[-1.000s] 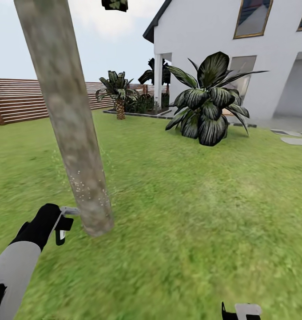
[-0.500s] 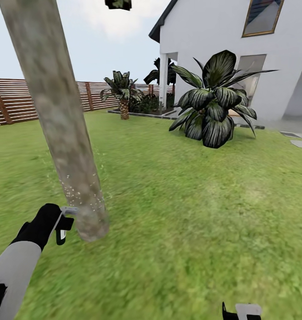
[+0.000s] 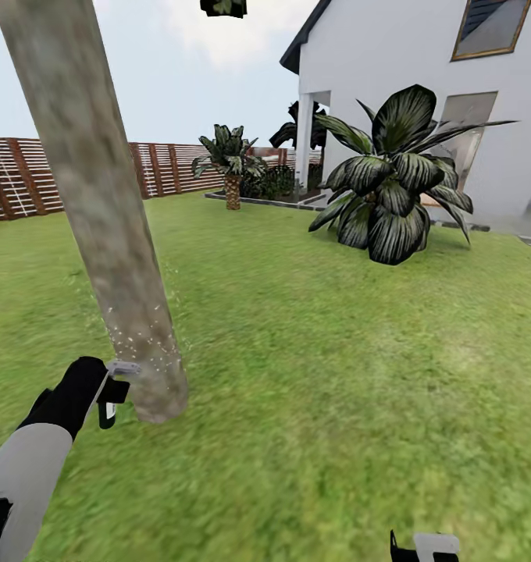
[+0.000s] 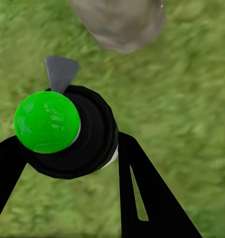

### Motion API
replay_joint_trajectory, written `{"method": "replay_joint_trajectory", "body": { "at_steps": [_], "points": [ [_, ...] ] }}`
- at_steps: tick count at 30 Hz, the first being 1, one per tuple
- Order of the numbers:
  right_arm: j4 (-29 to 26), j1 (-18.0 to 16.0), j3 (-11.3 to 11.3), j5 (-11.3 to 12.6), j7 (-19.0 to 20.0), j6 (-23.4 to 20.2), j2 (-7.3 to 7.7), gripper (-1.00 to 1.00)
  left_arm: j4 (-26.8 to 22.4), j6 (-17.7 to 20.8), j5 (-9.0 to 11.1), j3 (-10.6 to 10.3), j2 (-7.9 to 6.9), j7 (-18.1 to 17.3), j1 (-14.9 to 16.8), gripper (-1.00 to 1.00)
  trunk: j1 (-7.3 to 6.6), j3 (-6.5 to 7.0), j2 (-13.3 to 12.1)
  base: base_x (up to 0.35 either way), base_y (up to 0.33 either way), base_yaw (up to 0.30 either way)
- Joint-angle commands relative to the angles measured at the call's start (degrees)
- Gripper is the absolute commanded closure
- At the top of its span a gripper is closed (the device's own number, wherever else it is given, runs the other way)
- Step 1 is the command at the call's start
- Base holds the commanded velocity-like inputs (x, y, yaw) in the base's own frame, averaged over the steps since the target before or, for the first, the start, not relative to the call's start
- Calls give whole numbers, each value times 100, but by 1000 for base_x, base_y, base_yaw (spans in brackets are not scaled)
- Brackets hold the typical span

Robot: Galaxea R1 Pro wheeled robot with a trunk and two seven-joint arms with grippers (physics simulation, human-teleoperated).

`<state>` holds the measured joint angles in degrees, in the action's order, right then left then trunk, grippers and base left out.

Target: In the garden, pick up the pesticide atomizer on the floor and spray pesticide onto both trees until each tree trunk is fully covered.

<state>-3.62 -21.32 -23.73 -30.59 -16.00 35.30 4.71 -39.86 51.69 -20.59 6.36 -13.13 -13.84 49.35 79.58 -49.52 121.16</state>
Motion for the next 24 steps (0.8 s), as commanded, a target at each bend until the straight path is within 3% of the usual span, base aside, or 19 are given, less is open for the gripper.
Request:
{"method": "replay_joint_trajectory", "body": {
  "at_steps": [1, 10, 12, 15, 16, 18, 21, 24],
  "points": [
    [9, -4, -27, -61, -35, 12, 1, -100, -43, 13, -77, 5, 4, -22, 4, 100, 1, -6, 2, 232, -195, 277],
    [10, -4, -27, -61, -35, 12, 2, -100, -169, 15, -64, -17, 66, -22, 20, 100, 1, -6, 2, 149, -107, 277],
    [7, -4, -27, -61, -35, 12, 1, -100, -379, 42, -61, -29, 241, -33, 71, 100, 1, -6, 2, 5, -3, 265],
    [3, -4, -27, -61, -35, 12, 3, -100, -632, 100, -75, -67, 679, -39, 147, 100, 1, -6, 2, 1, -1, 74],
    [2, -4, -27, -61, -35, 12, 3, -100, -648, 108, -84, -59, 715, -40, 245, 100, 1, -6, 2, 0, 0, 10],
    [2, -4, -27, -61, -35, 12, 4, -100, -660, 133, -91, -39, 640, -48, 358, 100, 1, -6, 2, 0, 0, 3],
    [3, -4, -27, -61, -35, 12, 4, -100, -664, 155, -82, 5, 271, -76, 369, 100, 1, -6, 2, 0, 0, 0],
    [4, -4, -27, -61, -35, 12, 4, -100, -668, 157, -74, 85, 264, -77, 360, 100, 1, -6, 2, 0, 0, 0]
  ]
}}
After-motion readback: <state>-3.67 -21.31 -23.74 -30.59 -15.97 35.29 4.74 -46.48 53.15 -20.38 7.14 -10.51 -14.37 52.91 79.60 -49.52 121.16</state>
